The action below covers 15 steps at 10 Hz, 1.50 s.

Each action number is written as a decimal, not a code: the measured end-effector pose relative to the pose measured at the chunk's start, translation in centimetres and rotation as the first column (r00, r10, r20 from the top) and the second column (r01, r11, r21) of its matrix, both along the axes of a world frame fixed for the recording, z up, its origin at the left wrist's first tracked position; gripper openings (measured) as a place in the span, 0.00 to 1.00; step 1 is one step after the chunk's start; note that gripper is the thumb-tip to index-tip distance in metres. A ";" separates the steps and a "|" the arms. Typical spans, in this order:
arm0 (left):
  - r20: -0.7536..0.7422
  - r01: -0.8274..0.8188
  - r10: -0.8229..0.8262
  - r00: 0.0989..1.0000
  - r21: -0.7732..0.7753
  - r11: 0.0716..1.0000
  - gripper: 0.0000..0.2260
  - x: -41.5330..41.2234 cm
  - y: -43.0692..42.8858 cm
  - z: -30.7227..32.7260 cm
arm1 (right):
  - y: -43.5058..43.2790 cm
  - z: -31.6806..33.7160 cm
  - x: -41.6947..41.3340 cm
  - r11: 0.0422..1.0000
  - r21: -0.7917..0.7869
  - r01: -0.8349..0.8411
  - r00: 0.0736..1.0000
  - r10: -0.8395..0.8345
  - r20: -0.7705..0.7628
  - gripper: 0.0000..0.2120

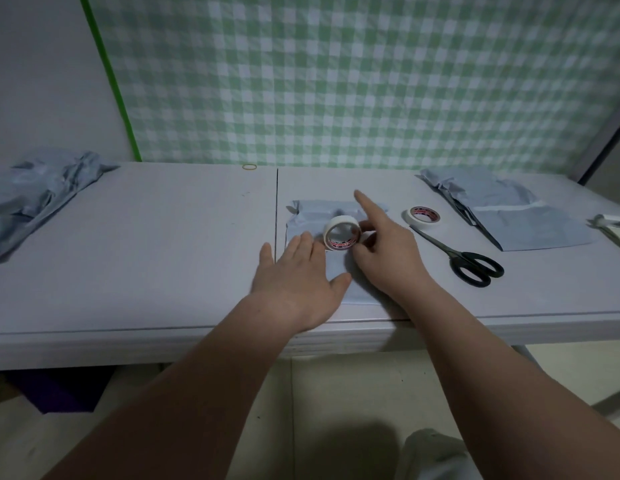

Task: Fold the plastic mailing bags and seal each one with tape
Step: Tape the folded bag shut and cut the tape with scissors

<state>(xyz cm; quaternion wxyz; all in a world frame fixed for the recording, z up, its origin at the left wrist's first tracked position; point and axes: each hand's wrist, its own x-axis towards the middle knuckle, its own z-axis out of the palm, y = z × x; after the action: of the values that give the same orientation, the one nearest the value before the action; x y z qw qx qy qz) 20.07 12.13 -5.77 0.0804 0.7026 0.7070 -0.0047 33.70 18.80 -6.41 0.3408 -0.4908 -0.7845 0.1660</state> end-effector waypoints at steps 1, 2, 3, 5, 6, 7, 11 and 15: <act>0.006 0.004 -0.004 1.000 0.006 1.000 0.32 0.0 0.0 -0.1 | 0.2 0.5 1.7 0.993 -0.103 0.064 0.994 -0.072 -0.080 0.27; 0.009 0.012 -0.012 1.000 0.008 1.000 0.31 0.0 0.1 -0.2 | 0.1 0.5 3.3 0.983 -0.098 0.152 0.988 -0.151 0.018 0.20; 0.015 0.015 -0.015 1.000 0.003 1.000 0.31 -0.1 0.0 -0.4 | -0.1 0.3 4.3 0.973 -0.061 0.224 0.969 -0.215 0.123 0.17; 0.011 0.006 -0.006 1.000 -0.009 1.000 0.31 -0.1 0.1 -0.4 | -0.6 -0.4 5.3 0.966 -0.074 0.246 0.964 -0.237 0.119 0.22; 0.011 0.005 -0.005 1.000 -0.008 1.000 0.31 -0.1 0.1 -0.4 | -0.6 -0.6 5.4 0.967 -0.059 0.249 0.963 -0.241 0.117 0.23; 0.013 0.005 -0.005 1.000 -0.004 1.000 0.31 -0.1 0.1 -0.4 | -0.7 -0.5 5.4 0.964 -0.061 0.257 0.962 -0.250 0.108 0.22; 0.003 0.003 -0.003 1.000 0.021 1.000 0.31 -0.1 0.1 -0.6 | -1.2 2.1 0.9 0.971 -0.180 0.158 0.979 -0.179 -0.103 0.21; -0.006 -0.008 0.008 1.000 0.013 1.000 0.32 0.1 0.1 -0.5 | 0.8 0.8 -1.6 0.992 -0.043 0.119 0.991 -0.121 -0.058 0.13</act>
<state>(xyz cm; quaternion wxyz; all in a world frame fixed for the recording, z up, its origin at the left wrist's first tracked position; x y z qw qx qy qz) 20.13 12.27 -6.22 0.0738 0.7002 0.7102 -0.0020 32.09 19.57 -5.62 0.3639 -0.5387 -0.7394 0.1753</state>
